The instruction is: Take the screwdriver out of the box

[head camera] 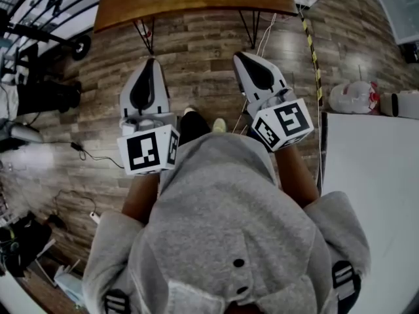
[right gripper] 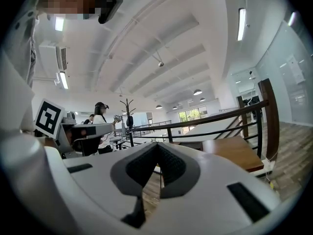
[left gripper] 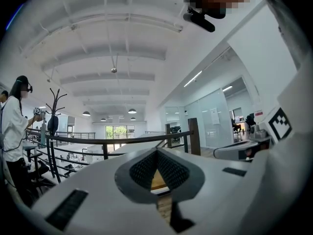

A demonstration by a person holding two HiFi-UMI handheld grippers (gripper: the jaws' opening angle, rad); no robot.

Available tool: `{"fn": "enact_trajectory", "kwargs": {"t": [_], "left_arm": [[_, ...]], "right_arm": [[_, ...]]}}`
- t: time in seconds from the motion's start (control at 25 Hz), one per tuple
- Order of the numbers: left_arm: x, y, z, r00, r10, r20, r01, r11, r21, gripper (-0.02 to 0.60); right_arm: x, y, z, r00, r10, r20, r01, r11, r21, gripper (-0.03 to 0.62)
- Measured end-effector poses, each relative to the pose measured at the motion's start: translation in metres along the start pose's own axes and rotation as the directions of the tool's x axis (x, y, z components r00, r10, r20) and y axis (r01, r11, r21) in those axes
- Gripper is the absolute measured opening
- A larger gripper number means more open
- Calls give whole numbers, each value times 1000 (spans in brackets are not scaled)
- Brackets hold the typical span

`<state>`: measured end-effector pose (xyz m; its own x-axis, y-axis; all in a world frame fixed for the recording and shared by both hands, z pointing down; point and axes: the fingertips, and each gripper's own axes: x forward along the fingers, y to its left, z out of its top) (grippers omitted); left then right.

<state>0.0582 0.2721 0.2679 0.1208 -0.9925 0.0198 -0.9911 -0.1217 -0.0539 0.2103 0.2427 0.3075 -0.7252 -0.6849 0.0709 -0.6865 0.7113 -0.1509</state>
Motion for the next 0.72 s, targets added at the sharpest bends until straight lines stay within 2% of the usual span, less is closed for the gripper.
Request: {"fn": "enact_trajectory", "kwargs": {"t": [0.72], "left_arm": [[-14, -3, 2, 1000, -11, 12, 11, 1000, 6, 14]], "right_arm": [[-9, 14, -3, 1000, -8, 10, 8, 1000, -1, 15]]}}
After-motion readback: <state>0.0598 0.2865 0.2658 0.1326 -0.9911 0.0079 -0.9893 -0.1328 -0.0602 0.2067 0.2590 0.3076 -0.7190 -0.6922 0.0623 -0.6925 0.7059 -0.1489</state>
